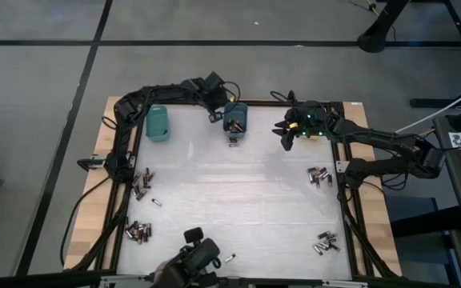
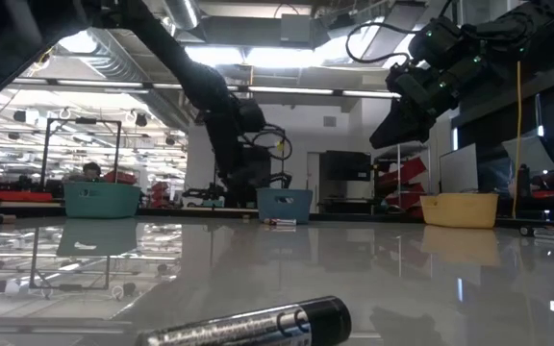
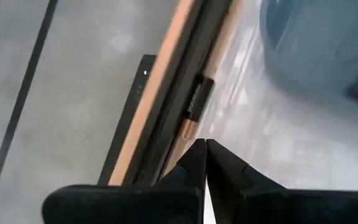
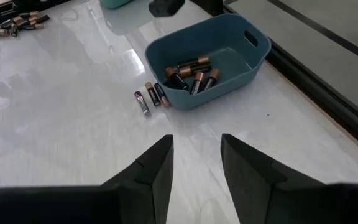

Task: Sort batteries
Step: Put the brown battery into the green bin

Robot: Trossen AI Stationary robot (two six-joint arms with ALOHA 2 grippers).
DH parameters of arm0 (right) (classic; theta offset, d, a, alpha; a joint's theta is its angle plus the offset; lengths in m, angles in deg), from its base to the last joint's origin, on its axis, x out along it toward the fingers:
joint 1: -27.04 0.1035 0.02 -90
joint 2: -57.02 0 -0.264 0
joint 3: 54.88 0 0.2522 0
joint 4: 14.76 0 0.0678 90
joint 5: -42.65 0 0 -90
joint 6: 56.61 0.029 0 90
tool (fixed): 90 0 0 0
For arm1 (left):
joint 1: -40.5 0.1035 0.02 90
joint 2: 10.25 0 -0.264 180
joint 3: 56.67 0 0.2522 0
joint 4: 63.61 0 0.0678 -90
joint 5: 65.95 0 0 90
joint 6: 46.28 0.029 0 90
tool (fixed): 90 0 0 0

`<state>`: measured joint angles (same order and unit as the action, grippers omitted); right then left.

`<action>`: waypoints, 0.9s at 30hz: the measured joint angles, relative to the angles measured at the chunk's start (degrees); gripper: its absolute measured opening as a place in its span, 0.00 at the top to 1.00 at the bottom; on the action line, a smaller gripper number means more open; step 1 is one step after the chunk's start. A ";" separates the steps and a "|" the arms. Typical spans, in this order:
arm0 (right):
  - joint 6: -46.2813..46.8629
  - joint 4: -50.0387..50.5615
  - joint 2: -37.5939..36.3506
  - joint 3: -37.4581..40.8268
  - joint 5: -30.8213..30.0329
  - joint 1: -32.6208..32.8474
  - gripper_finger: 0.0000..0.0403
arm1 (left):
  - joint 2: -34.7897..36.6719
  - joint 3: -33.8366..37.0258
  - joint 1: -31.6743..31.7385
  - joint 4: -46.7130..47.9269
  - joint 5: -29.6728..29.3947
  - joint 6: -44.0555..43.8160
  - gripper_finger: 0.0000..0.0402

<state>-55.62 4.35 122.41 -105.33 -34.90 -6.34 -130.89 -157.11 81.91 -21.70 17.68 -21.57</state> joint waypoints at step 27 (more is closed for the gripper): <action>0.00 -0.04 0.00 0.00 -1.38 0.00 0.66 | -1.78 -0.61 -1.37 -9.08 2.20 2.54 1.00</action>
<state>-55.62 4.30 122.41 -105.33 -36.28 -6.34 -132.68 -157.71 80.54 -30.78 19.88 -19.03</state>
